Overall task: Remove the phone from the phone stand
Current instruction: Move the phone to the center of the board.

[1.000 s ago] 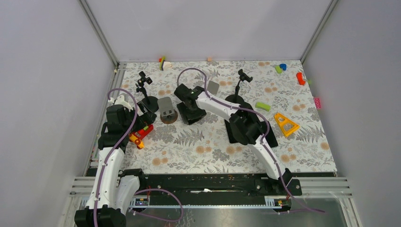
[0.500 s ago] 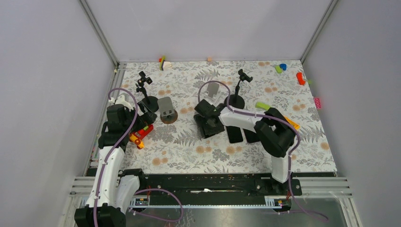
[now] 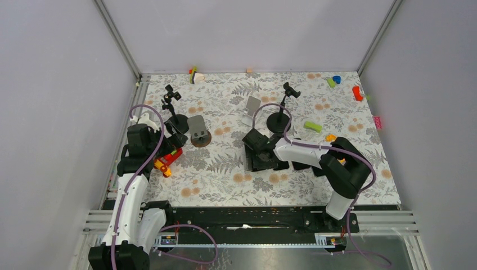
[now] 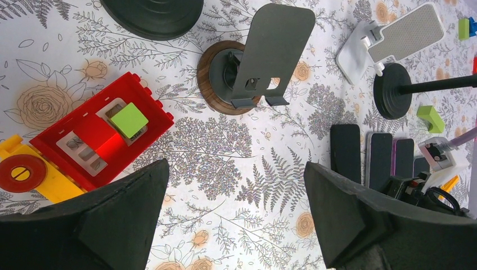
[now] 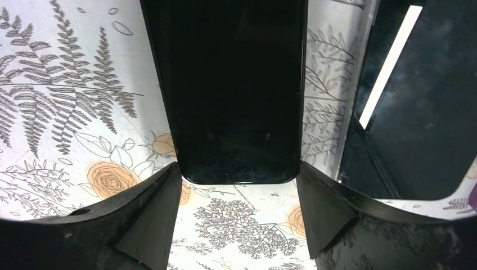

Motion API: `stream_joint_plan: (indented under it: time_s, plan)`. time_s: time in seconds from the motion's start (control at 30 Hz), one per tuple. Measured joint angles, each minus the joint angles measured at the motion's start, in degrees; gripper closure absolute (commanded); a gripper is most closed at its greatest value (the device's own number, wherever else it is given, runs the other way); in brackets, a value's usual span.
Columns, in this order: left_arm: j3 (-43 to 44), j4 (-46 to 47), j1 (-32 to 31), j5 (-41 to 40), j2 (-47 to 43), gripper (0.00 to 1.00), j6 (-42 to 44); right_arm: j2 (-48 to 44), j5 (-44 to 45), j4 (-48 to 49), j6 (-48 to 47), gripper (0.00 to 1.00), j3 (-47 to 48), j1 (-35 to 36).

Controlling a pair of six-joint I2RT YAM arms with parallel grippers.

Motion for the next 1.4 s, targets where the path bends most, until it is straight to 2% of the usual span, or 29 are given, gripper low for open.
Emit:
stream_joint_plan:
  time_s: [0.1,0.13,0.2,0.23,0.57,0.87,1.17,1.3,1.4]
  plan:
    - [0.0,0.0,0.0,0.2,0.0,0.01,0.0,-2.0,1.0,0.4,2.5,0.29,-2.4,0.0]
    - [0.0,0.0,0.0,0.2,0.0,0.01,0.0,-2.6,1.3,0.5,3.1,0.25,-3.2,0.0]
    - [0.0,0.0,0.0,0.2,0.0,0.01,0.0,-4.5,1.7,0.9,4.4,0.02,-5.3,0.1]
    - [0.0,0.0,0.0,0.3,0.0,0.01,0.0,-5.4,1.8,1.0,5.0,0.01,-6.3,0.1]
    - [0.0,0.0,0.0,-0.2,0.3,0.01,-0.2,-7.5,0.2,-1.1,4.1,0.0,-7.3,0.3]
    - [0.0,-0.8,0.0,-6.0,0.0,0.01,-2.4,-10.8,1.4,-10.5,-1.1,0.0,7.4,0.3]
    - [0.0,-1.5,0.0,-8.1,-1.4,0.01,-4.1,-15.0,3.8,-13.9,-9.4,0.0,9.1,0.0]
    - [0.0,-1.5,0.0,-7.8,-1.3,0.01,-4.5,-19.1,1.9,-14.7,-12.7,0.0,9.1,-2.7]
    - [0.0,-1.8,0.0,-6.8,0.4,0.01,-3.5,-25.7,-3.7,-13.5,-14.1,0.0,8.9,-9.4]
